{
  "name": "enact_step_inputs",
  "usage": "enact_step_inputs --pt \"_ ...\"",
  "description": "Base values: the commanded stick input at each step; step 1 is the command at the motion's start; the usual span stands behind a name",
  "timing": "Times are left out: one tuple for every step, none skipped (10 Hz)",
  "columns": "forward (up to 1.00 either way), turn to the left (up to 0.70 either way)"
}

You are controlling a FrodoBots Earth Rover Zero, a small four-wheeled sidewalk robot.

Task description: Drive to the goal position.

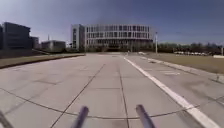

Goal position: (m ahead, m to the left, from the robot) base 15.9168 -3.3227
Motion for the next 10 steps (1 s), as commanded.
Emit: enact_step_inputs --pt "0.7 0.0" --pt "0.7 0.0" --pt "0.7 0.0" --pt "0.7 0.0" --pt "0.7 0.0" --pt "0.7 0.0" --pt "0.7 0.0" --pt "0.7 0.0" --pt "0.7 0.0" --pt "0.7 0.0"
